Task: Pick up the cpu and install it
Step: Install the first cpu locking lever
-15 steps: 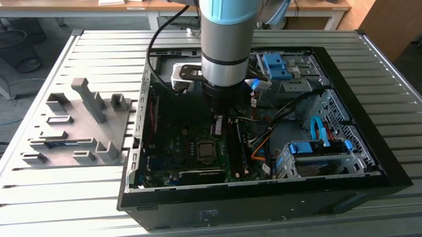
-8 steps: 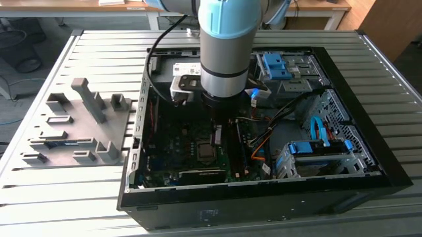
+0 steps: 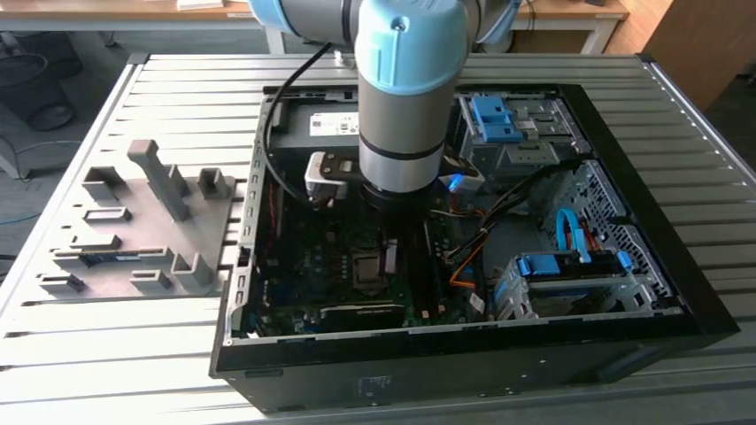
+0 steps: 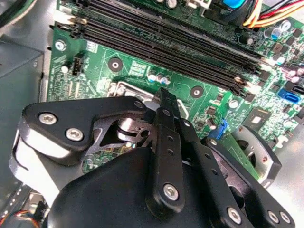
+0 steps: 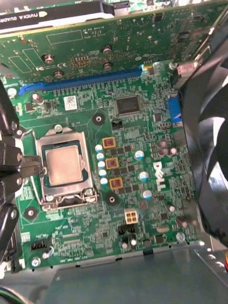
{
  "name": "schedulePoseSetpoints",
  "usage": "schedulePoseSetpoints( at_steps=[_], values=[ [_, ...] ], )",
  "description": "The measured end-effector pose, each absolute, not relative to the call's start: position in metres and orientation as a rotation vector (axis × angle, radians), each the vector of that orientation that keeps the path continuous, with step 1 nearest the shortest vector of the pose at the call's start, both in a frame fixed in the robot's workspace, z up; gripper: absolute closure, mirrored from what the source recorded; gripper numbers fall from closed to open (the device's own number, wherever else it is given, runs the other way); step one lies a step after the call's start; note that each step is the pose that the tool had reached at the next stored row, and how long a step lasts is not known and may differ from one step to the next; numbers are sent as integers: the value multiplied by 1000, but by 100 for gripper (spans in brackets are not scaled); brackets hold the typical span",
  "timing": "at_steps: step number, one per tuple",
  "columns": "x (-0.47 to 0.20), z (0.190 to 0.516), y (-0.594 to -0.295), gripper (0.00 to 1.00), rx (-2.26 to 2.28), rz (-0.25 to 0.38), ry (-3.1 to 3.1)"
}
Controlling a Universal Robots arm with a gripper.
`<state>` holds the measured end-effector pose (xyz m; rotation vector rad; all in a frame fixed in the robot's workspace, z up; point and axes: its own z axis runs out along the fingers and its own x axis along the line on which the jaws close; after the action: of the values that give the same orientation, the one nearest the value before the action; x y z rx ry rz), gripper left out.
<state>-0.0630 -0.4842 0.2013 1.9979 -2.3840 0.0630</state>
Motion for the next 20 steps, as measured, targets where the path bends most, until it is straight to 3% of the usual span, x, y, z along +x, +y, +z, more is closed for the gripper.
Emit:
schedulePoseSetpoints(
  at_steps=[20],
  values=[
    [-63, 194, -504, 90, 2023, 45, -2376]
  ],
)
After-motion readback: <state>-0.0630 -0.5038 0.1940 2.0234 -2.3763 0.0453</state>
